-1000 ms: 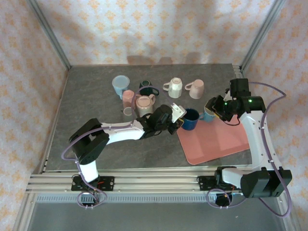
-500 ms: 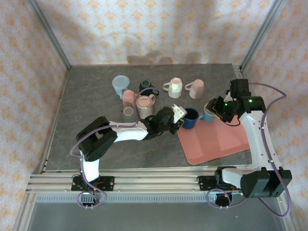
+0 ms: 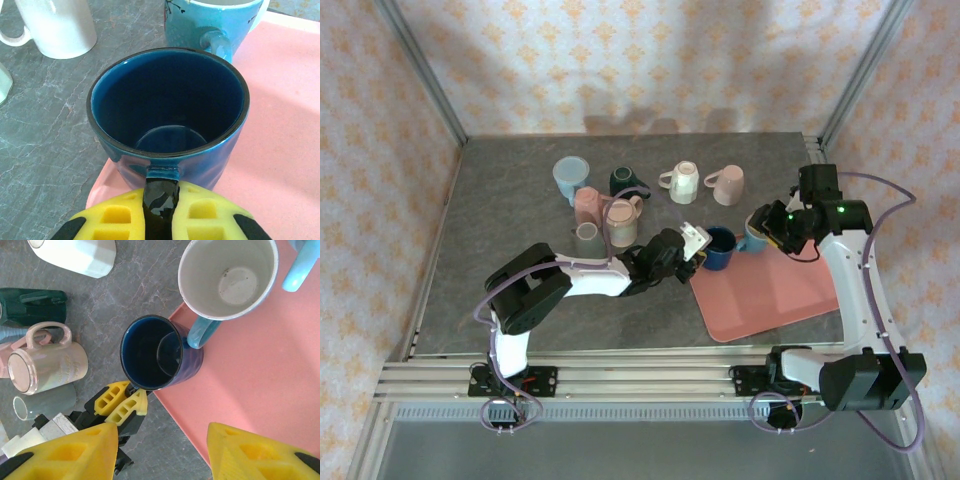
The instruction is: Turn the mug right side up
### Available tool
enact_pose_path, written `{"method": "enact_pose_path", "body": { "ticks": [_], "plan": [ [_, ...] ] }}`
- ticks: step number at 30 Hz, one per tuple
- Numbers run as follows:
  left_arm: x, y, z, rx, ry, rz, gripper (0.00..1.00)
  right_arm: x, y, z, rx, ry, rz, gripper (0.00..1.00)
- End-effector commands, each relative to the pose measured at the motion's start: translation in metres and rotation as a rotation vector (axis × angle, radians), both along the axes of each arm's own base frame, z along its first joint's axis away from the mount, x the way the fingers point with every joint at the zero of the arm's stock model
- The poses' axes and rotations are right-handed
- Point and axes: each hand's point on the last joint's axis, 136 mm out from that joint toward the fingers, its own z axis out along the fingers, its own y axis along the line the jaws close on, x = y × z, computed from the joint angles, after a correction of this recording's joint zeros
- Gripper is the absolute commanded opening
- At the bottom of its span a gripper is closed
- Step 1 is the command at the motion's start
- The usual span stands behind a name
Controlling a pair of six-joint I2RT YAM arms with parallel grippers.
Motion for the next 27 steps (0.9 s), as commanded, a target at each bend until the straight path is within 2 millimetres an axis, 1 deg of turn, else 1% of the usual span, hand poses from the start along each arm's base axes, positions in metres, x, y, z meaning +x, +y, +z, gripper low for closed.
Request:
{"method": "enact_pose_path", "body": {
  "ticks": [1, 2, 3, 12, 16, 24, 25, 27],
  "plan": [
    [0.007, -0.011, 0.032, -0.094, -0.090, 0.015, 0.00, 0.002, -0.001, 0.007, 0.004, -0.024, -0.007, 0.51],
    [0.007, -0.013, 0.027, -0.089, -0.084, 0.012, 0.00, 0.002, -0.001, 0.008, 0.004, -0.026, -0.007, 0.51],
    [0.006, -0.015, 0.017, -0.076, -0.073, 0.006, 0.00, 0.002, -0.001, 0.008, 0.004, -0.026, -0.006, 0.51],
    [0.001, -0.029, 0.009, -0.060, -0.074, -0.018, 0.00, 0.002, -0.001, 0.008, 0.006, -0.027, -0.001, 0.51],
    [0.000, -0.032, 0.008, -0.058, -0.076, -0.019, 0.00, 0.001, -0.001, 0.006, 0.007, -0.024, -0.002, 0.51],
    [-0.001, -0.037, -0.002, -0.034, -0.072, -0.028, 0.00, 0.001, -0.001, 0.006, 0.011, -0.022, -0.003, 0.51],
    [0.000, -0.037, -0.002, -0.032, -0.071, -0.023, 0.04, 0.002, -0.001, 0.006, 0.012, -0.021, -0.002, 0.51],
    [0.002, -0.035, -0.002, -0.039, -0.067, -0.006, 0.17, 0.001, -0.002, 0.006, 0.011, -0.022, -0.005, 0.51]
  ]
}}
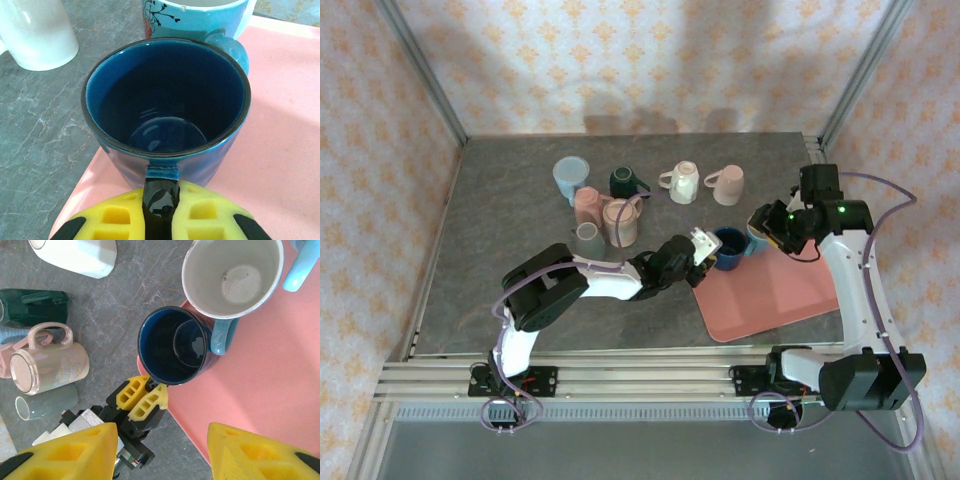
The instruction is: Turn the mug right side up
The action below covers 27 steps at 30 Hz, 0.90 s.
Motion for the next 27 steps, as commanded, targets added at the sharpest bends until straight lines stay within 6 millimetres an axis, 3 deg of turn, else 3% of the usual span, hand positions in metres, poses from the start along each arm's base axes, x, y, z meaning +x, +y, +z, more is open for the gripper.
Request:
{"method": "enact_pose_path", "body": {
  "ticks": [1, 3, 8, 14, 15, 18, 23, 27],
  "plan": [
    [0.004, -0.007, 0.010, -0.028, -0.032, 0.016, 0.23, 0.001, -0.001, 0.005, 0.005, -0.021, 0.000, 0.51],
    [0.004, -0.005, 0.009, -0.025, -0.030, 0.024, 0.31, 0.001, -0.001, 0.006, 0.006, -0.023, 0.000, 0.51],
    [0.002, -0.003, 0.008, -0.029, -0.023, 0.027, 0.38, 0.002, -0.001, 0.008, 0.008, -0.030, -0.001, 0.52],
    [-0.001, 0.012, 0.031, -0.045, -0.043, 0.058, 0.45, 0.002, -0.008, 0.005, -0.032, -0.022, -0.019, 0.53],
    [-0.002, 0.018, 0.049, -0.077, -0.053, 0.072, 0.46, 0.002, -0.009, 0.005, -0.034, -0.024, -0.027, 0.53],
    [-0.007, 0.036, 0.076, -0.150, -0.039, 0.087, 0.47, 0.006, -0.009, 0.006, -0.023, -0.043, -0.054, 0.53],
    [-0.008, 0.081, 0.113, -0.247, 0.042, 0.154, 0.48, 0.017, -0.006, 0.008, 0.023, -0.065, -0.095, 0.52],
    [-0.007, 0.123, 0.139, -0.296, 0.076, 0.216, 0.49, 0.029, 0.008, 0.009, 0.032, -0.075, -0.068, 0.50]
  ]
}}
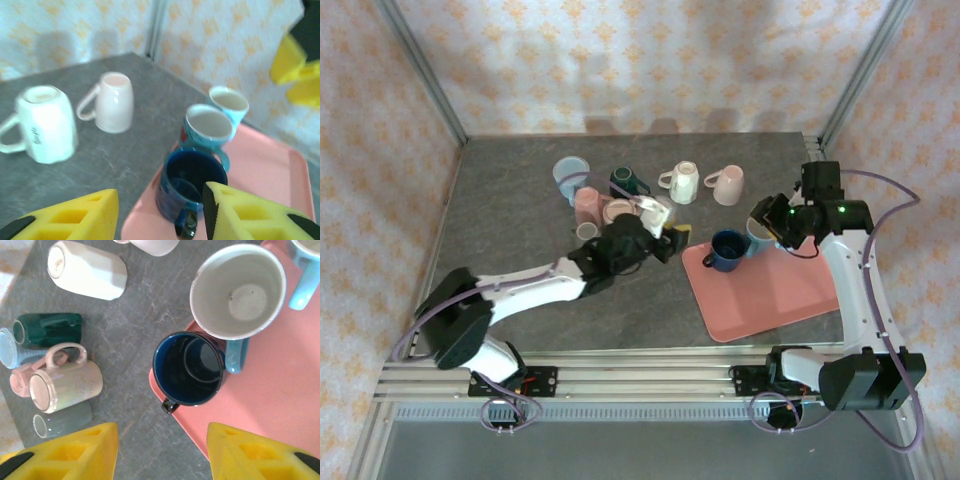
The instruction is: Turn the mug right side up
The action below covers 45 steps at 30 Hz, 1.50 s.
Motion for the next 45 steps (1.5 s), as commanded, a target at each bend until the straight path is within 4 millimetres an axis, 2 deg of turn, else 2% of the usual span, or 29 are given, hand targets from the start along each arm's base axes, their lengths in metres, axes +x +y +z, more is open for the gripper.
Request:
{"method": "enact_pose_path", "body": {
  "ticks": [1, 5, 8, 12, 18, 24, 30, 34, 36, 45],
  "plan": [
    [-0.005, 0.035, -0.005, -0.015, 0.115, 0.050, 0.49, 0.015, 0.012, 0.002, -0.002, -0.023, 0.002, 0.50],
    [-0.004, 0.085, 0.014, -0.081, 0.157, 0.146, 0.51, 0.028, 0.036, -0.003, -0.009, -0.018, 0.019, 0.49],
    [-0.004, 0.114, 0.017, -0.113, 0.218, 0.183, 0.51, 0.039, 0.058, -0.007, -0.054, -0.012, 0.047, 0.47],
    [-0.007, 0.138, 0.010, -0.076, 0.297, 0.203, 0.51, 0.060, 0.081, -0.012, -0.090, 0.005, 0.069, 0.46],
    [-0.002, 0.165, 0.014, -0.078, 0.351, 0.258, 0.51, 0.102, 0.101, -0.020, -0.112, 0.014, 0.023, 0.47],
    [0.001, 0.182, 0.022, -0.076, 0.383, 0.305, 0.51, 0.152, 0.137, -0.028, -0.104, 0.014, -0.010, 0.50],
    [-0.004, 0.193, 0.021, -0.049, 0.400, 0.328, 0.51, 0.188, 0.168, -0.051, -0.031, 0.039, -0.144, 0.51],
    [-0.007, 0.201, 0.016, -0.031, 0.413, 0.346, 0.50, 0.202, 0.183, -0.052, -0.015, -0.009, -0.274, 0.51],
    [-0.008, 0.205, 0.014, -0.035, 0.417, 0.357, 0.51, 0.205, 0.187, -0.059, -0.004, -0.005, -0.354, 0.51],
    [-0.005, 0.212, 0.020, -0.062, 0.414, 0.386, 0.51, 0.223, 0.187, -0.079, -0.047, -0.030, -0.635, 0.51]
  ]
}}
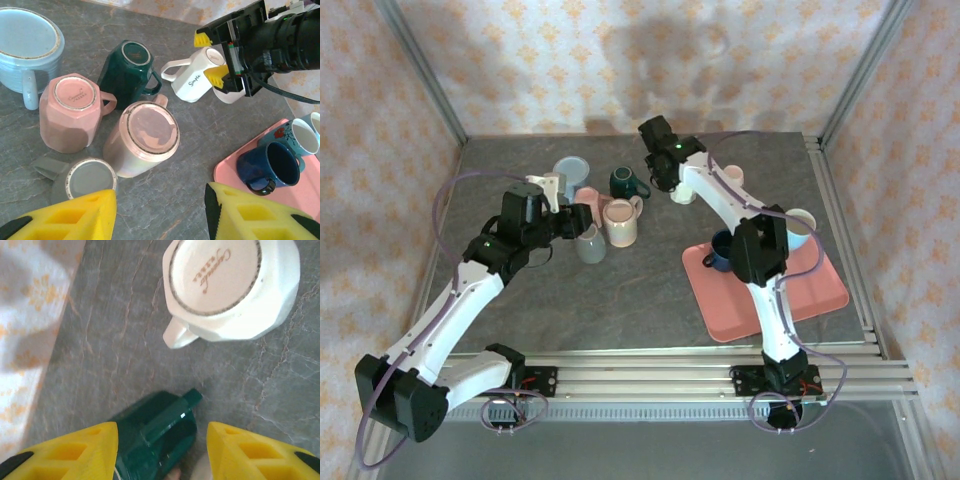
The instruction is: Turn the mug right side up
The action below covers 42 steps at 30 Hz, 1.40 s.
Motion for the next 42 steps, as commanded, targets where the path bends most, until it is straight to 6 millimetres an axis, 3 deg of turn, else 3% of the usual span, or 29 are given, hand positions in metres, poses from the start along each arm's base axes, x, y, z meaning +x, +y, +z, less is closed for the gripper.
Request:
{"method": "enact_pose_path", "body": {
  "ticks": [1, 12, 22, 26, 35, 42],
  "plan": [
    [-0.002, 0.003, 0.010, -0.017, -0.013, 0.005, 0.51, 0.006, -0.022, -0.004, -0.074, -0.022, -0.195, 0.51],
    [-0.002, 0.008, 0.005, -0.019, 0.009, 0.040, 0.51, 0.017, -0.032, -0.038, -0.119, -0.012, -0.376, 0.54],
    [-0.003, 0.011, 0.003, -0.013, 0.019, 0.042, 0.50, 0.029, -0.030, -0.065, -0.160, -0.008, -0.371, 0.54],
    [-0.003, 0.012, 0.000, -0.007, 0.028, 0.041, 0.51, 0.027, -0.038, -0.064, -0.212, 0.002, -0.350, 0.54],
    [-0.004, 0.010, -0.004, -0.057, 0.034, 0.058, 0.51, -0.009, -0.065, -0.040, -0.346, 0.047, -0.288, 0.55],
    [-0.008, 0.010, -0.003, -0.097, 0.029, 0.074, 0.50, -0.052, -0.096, -0.030, -0.415, 0.078, -0.244, 0.46]
  ]
}}
